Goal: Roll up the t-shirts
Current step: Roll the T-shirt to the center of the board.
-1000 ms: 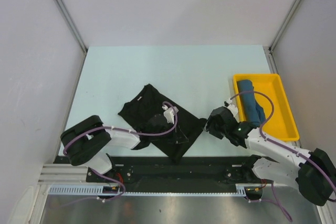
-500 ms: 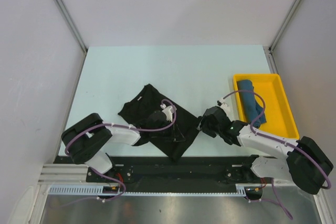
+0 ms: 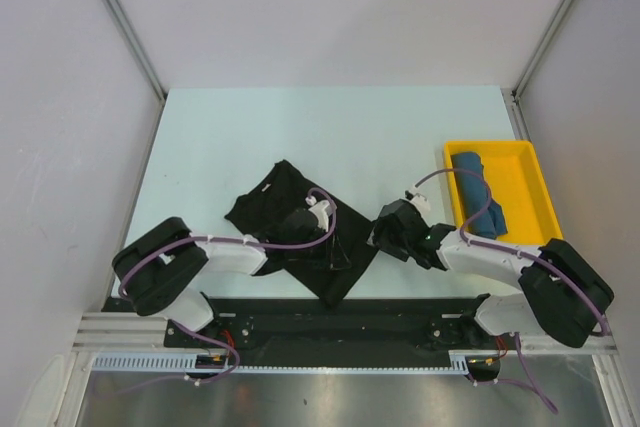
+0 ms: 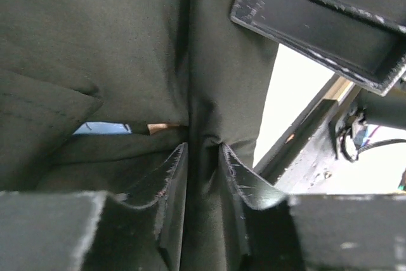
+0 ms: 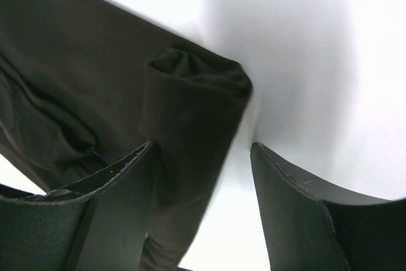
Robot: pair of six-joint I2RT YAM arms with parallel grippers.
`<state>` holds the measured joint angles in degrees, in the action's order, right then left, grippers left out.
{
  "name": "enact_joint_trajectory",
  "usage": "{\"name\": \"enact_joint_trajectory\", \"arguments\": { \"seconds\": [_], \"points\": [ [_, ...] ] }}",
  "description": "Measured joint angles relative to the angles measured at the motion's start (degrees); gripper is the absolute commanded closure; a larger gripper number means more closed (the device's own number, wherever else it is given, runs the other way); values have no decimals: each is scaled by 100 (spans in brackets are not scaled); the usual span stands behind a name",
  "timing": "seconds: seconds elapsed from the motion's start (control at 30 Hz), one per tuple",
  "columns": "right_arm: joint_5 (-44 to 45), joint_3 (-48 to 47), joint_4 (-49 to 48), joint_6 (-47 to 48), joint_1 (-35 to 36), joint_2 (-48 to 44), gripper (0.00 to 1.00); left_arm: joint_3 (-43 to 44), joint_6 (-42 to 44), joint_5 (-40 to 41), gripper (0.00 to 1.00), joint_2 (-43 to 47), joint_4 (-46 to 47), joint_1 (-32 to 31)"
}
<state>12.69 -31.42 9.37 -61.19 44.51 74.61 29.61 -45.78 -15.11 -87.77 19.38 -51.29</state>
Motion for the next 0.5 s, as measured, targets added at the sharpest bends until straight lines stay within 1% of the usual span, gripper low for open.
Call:
{"name": "enact_joint_trajectory", "arguments": {
  "seconds": [0.17,0.3,0.37,0.43,0.5],
  "points": [
    [0,-184,-94,50,0,256,31,101,269,153,57,269,-452,0],
    [0,-295,-116,90,0,391,31,216,520,369,53,699,-962,-13],
    [0,-345,-114,107,0,448,33,302,649,575,52,966,-1235,-70],
    [2,-389,-111,138,0,507,39,428,793,820,52,1213,-1499,-168],
    [-2,-442,-107,175,0,579,41,570,907,1084,52,1403,-1766,-343]
  ]
}}
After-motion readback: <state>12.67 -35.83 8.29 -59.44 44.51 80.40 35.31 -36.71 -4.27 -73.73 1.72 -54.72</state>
